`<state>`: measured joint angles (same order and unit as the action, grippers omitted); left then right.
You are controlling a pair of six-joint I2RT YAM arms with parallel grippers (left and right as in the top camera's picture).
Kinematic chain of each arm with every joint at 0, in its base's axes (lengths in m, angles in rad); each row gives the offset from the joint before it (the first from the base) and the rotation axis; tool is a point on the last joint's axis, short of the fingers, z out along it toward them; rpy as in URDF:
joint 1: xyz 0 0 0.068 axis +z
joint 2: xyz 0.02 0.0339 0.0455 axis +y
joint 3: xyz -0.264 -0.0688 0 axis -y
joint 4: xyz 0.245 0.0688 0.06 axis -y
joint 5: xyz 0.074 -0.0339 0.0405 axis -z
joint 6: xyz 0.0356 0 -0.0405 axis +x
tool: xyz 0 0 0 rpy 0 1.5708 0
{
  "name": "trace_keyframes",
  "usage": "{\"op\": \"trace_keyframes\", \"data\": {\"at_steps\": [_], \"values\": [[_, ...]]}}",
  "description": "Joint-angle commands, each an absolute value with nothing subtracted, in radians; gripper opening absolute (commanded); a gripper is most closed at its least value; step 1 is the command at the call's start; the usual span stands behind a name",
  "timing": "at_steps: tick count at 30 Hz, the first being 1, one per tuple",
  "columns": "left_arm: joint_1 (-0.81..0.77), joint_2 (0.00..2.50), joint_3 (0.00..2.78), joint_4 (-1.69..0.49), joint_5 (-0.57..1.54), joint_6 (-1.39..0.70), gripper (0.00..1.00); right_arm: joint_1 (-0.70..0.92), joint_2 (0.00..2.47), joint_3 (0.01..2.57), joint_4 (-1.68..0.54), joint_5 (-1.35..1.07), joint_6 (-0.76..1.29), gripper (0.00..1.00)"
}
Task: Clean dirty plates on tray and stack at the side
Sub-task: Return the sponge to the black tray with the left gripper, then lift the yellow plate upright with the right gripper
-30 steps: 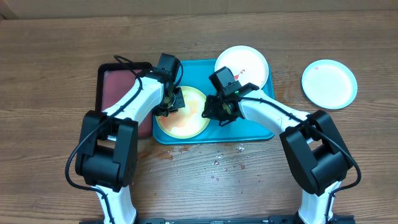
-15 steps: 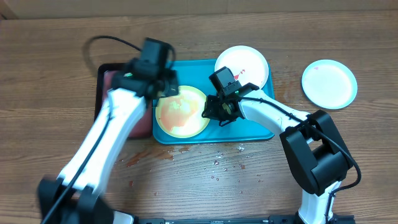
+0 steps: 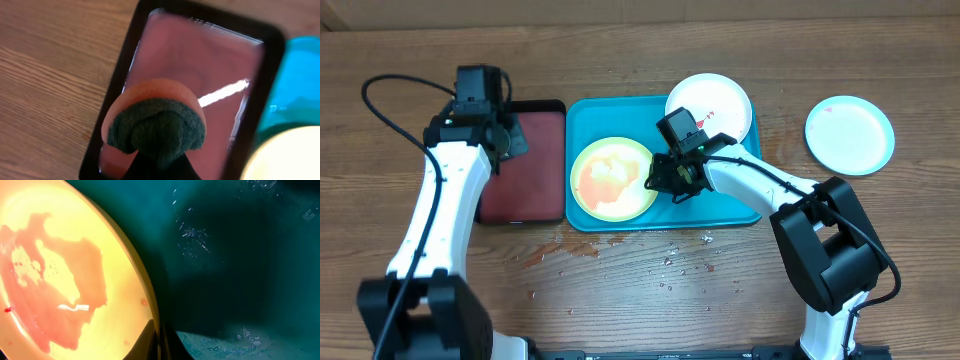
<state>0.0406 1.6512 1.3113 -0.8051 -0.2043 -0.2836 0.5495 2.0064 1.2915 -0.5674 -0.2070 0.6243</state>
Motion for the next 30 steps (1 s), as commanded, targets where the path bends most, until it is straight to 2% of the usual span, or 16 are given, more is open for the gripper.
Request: {"op": "trace_keyframes", "data": {"at_steps": [1, 7, 8, 9, 11, 12, 15, 23, 30], "values": [[0.054, 1.717, 1.285, -0.777, -0.156, -0.238, 0.04, 0.548, 2.009, 1.294, -0.574, -0.203, 0.621, 0.04], [0.052, 1.829, 1.285, -0.741, -0.150, -0.240, 0.05, 0.548, 2.009, 1.295, -0.581, -0.203, 0.621, 0.04], [0.052, 1.842, 1.285, -0.738, -0.142, -0.240, 0.09, 0.548, 2.009, 1.295, -0.581, -0.203, 0.621, 0.04], [0.052, 1.855, 1.285, -0.735, -0.130, -0.240, 0.18, 0.548, 2.009, 1.295, -0.581, -0.203, 0.621, 0.04], [0.052, 1.869, 1.285, -0.731, -0.105, -0.240, 0.49, 0.548, 2.009, 1.295, -0.582, -0.203, 0.621, 0.04], [0.052, 1.870, 1.285, -0.730, -0.097, -0.240, 0.57, 0.548, 2.009, 1.296, -0.585, -0.203, 0.621, 0.04], [0.052, 1.866, 1.287, -0.727, -0.084, -0.240, 0.69, 0.548, 2.009, 1.300, -0.592, -0.203, 0.621, 0.04], [0.052, 1.760, 1.306, -0.751, -0.007, -0.239, 0.76, 0.548, 1.990, 1.359, -0.664, -0.198, 0.572, 0.04], [0.052, 1.500, 1.349, -0.800, 0.080, -0.239, 0.93, 0.548, 1.923, 1.446, -0.781, -0.062, 0.540, 0.04]]}}
